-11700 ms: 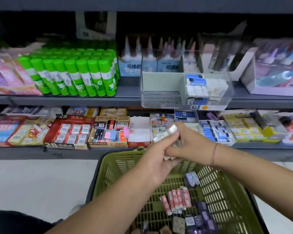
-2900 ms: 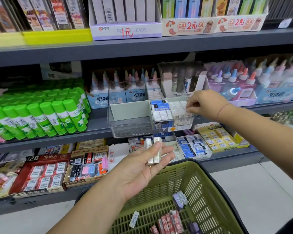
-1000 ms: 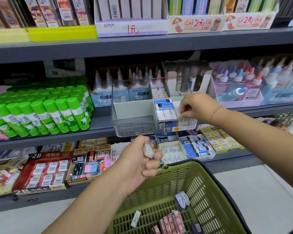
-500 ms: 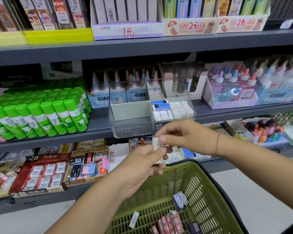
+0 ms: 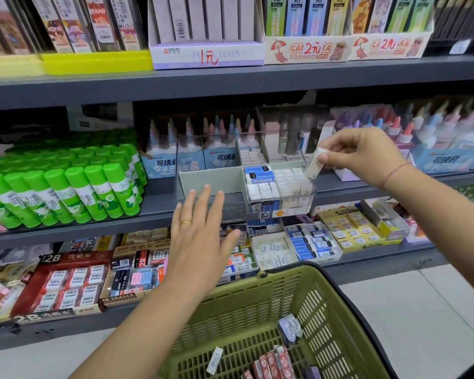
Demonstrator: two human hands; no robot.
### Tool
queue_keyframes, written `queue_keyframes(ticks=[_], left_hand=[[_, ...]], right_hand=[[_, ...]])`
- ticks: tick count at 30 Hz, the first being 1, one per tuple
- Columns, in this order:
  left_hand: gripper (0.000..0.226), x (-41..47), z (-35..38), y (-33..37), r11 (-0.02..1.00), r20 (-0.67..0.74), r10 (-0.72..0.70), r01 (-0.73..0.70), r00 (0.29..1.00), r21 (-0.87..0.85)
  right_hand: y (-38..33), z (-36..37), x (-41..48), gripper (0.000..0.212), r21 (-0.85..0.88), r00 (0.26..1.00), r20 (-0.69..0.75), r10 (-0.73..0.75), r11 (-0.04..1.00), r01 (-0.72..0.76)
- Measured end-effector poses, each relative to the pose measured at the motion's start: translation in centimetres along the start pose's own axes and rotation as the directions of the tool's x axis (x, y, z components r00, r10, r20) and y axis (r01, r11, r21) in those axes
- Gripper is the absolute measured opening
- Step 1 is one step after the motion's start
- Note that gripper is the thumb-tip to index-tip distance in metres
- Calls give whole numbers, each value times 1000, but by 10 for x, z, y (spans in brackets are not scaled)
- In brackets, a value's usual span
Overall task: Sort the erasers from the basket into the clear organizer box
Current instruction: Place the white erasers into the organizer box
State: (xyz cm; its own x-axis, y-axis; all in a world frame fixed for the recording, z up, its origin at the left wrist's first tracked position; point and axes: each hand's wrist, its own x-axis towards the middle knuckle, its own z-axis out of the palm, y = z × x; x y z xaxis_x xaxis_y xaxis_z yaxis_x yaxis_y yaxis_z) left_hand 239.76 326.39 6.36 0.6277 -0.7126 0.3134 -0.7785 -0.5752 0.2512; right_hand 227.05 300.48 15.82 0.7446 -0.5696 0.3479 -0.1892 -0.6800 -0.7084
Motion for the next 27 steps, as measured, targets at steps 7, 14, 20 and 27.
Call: queue_keyframes(ticks=[7,14,20,27], left_hand=[[77,0,17,-8,998,86,-35,30,996,64],[77,1,16,-10,998,97,-30,24,995,55],[77,2,20,-11,998,91,-30,24,995,66],[72,-1,20,-16,1000,-9,9,-9,1000,10]], right_hand=[[14,23,11,12,-307,981,191,-41,946,99],[23,41,12,14,-434,959,275,-60,883,179],[23,46,12,12,-422,958,283,-42,891,164],[19,37,10,5,-458,956,284,-76,865,205]])
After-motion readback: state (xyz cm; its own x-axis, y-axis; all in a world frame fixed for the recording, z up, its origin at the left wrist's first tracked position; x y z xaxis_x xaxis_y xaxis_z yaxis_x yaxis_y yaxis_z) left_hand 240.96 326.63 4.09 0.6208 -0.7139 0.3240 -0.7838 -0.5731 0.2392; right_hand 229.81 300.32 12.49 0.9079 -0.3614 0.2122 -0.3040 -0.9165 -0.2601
